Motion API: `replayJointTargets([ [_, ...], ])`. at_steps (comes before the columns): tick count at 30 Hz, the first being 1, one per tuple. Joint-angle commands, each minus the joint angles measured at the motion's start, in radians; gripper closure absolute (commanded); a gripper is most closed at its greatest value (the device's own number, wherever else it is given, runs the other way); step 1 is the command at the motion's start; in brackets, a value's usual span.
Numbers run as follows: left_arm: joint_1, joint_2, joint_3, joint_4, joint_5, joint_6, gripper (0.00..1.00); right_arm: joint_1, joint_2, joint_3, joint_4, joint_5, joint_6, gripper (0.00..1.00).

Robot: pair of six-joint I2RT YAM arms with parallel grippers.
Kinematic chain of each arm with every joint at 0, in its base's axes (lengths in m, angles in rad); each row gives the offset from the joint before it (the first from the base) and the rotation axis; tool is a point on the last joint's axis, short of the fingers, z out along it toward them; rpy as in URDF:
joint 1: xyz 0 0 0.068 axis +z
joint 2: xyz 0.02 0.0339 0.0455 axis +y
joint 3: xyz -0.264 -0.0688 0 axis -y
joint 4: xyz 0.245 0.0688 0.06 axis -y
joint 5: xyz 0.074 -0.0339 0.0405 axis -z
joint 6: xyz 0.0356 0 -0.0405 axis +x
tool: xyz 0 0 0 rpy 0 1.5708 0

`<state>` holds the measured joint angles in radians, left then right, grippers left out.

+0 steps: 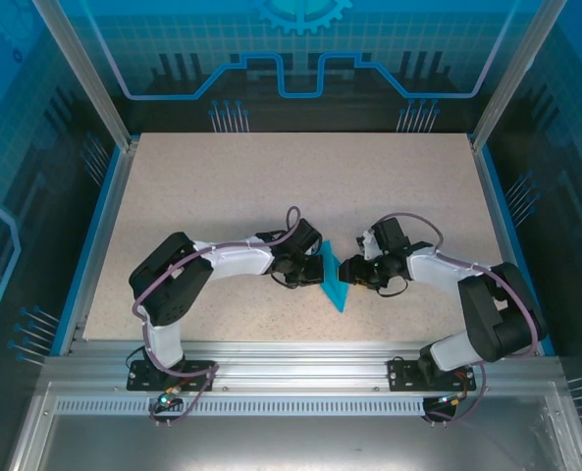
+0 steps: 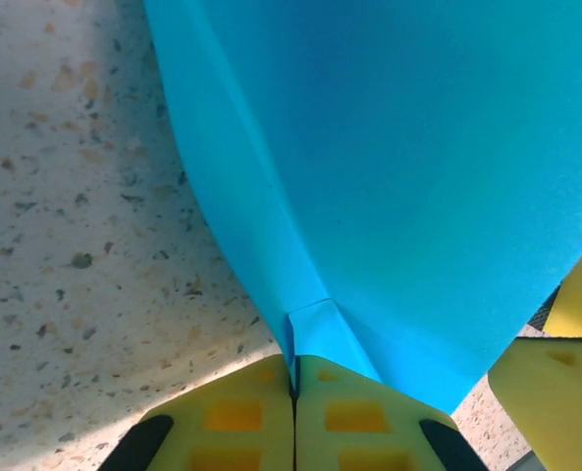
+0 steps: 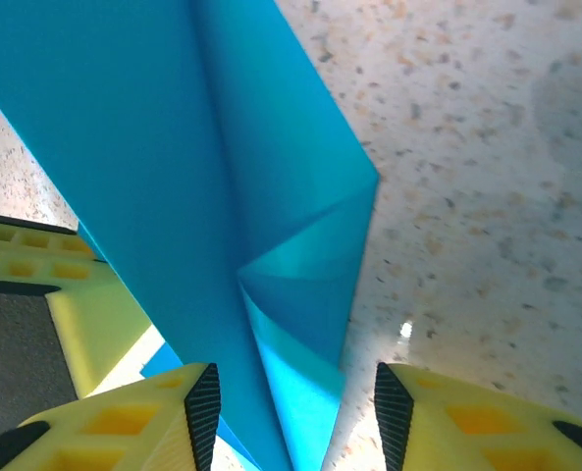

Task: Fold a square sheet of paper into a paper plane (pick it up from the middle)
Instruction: Turn over a paper plane at the center of the table, then move the paper plane to the center of the table.

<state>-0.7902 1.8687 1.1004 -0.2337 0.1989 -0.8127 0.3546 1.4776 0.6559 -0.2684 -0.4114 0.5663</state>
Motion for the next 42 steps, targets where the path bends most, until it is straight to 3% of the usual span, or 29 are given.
replayJointTargets([
  [1,-0.008,-0.032,-0.014,0.015,-0.009,0.0,0.93,0.033,0.028,0.035,0.0,-0.019,-0.019,0.52],
  [20,-0.007,-0.046,-0.034,0.043,-0.016,-0.013,0.93,0.159,-0.073,0.072,-0.141,0.171,-0.049,0.52],
  [28,-0.008,-0.042,-0.034,0.048,-0.012,-0.016,0.93,0.194,0.0,0.1,-0.116,0.131,-0.052,0.53],
  [34,-0.007,-0.043,-0.037,0.056,-0.011,-0.022,0.93,0.232,0.033,0.122,-0.14,0.204,-0.052,0.54],
  [42,-0.007,-0.051,-0.052,0.066,-0.012,-0.029,0.93,0.28,0.105,0.175,-0.196,0.3,-0.062,0.66],
])
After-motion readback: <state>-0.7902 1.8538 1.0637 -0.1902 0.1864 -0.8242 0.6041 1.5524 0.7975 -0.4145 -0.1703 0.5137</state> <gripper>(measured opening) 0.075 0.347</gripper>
